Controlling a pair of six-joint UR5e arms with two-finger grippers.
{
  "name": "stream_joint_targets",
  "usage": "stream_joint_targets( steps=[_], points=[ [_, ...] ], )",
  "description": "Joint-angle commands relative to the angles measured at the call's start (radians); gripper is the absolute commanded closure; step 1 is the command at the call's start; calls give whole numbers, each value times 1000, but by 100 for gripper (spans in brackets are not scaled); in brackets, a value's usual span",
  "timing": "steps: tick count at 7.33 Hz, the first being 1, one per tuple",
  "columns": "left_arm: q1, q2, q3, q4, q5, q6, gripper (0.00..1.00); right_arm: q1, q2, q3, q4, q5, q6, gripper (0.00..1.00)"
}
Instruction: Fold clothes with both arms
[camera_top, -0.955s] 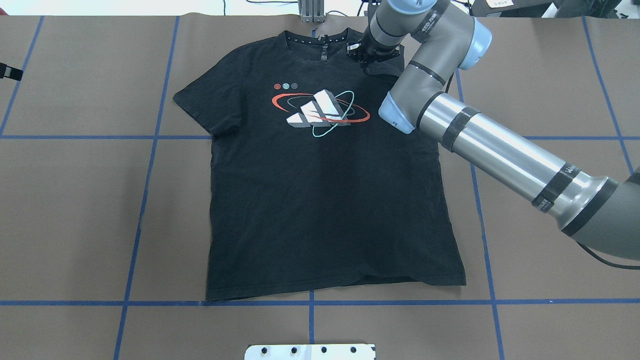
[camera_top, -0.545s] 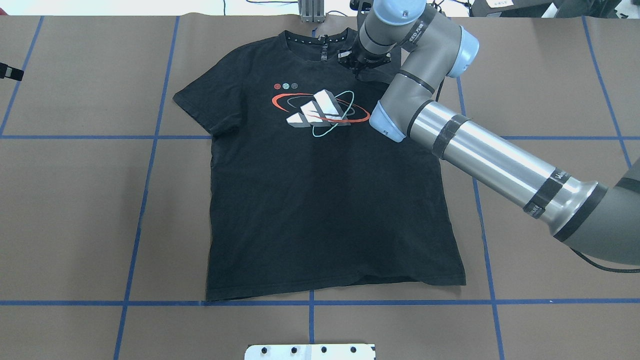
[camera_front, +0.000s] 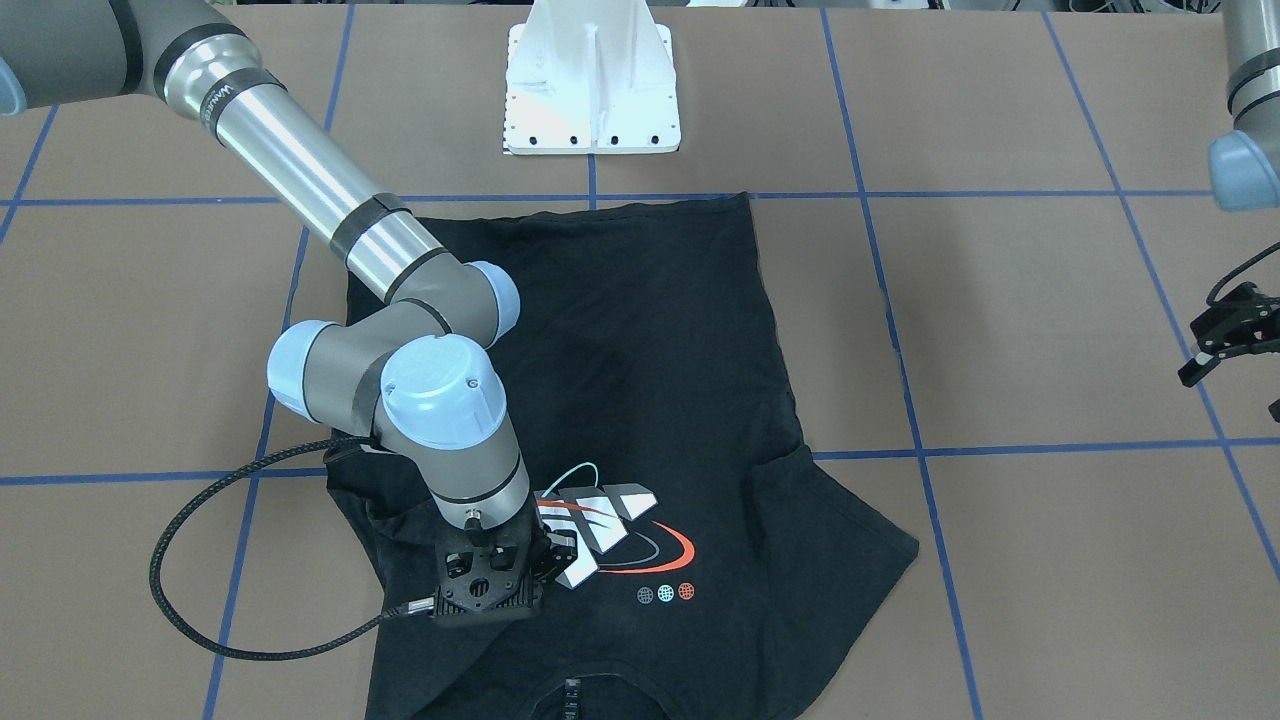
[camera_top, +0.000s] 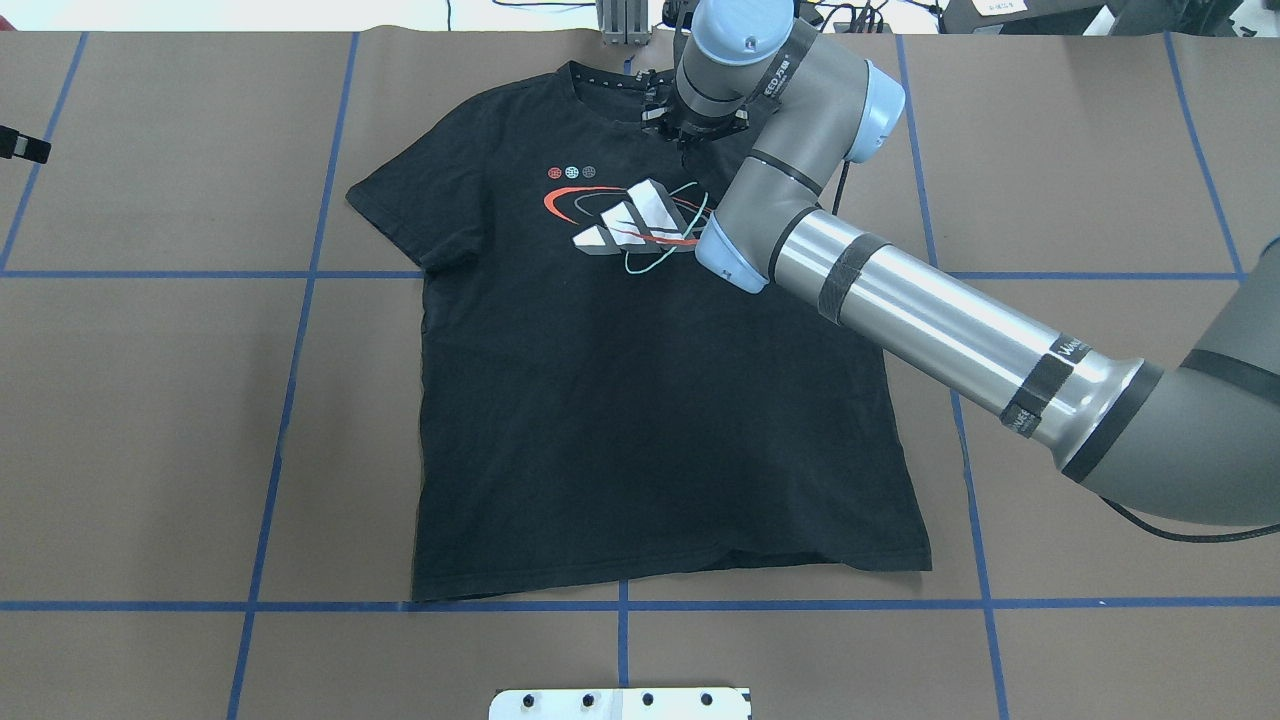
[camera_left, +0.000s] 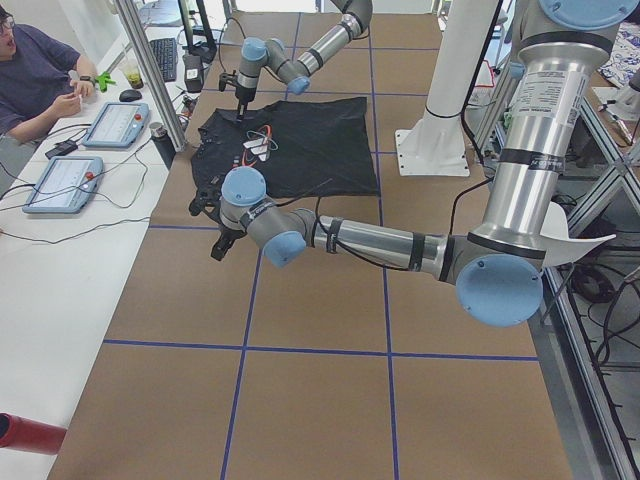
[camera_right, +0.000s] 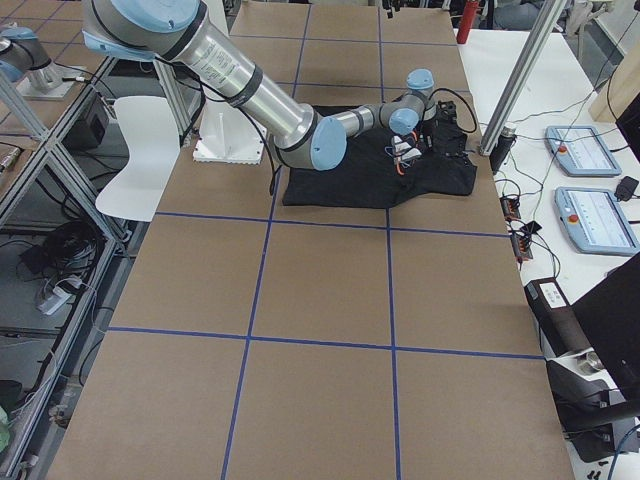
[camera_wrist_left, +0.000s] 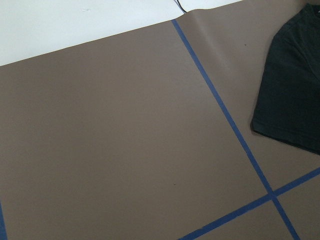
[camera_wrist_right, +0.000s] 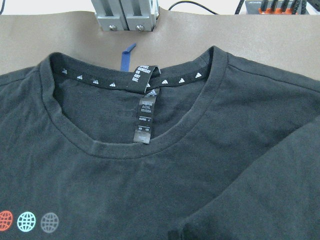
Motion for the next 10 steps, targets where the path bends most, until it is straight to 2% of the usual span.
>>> stream_joint_targets(
  steps=[1,3,4,5,6,8,10],
  points=[
    [19,-2,5,0,4,-2,0,-7,0,-3,0,-24,12,1],
    [28,-67,71,-2,6,-72,0,0,0,12,-20,-7,14,1],
    [36,-98,109,-23,7,-107,0,12,-1,72,-131,23,0,0],
    [51,-124,147,-75,10,-185,0,32,-10,175,-270,71,-33,0],
    [78,-138,160,-125,50,-286,0,42,-48,275,-358,101,-100,0],
    [233,-199,178,-175,324,-533,0,66,-241,504,-405,120,-191,0],
    [359,-338,332,-179,470,-650,0,130,-401,651,-403,203,-266,0]
  ],
)
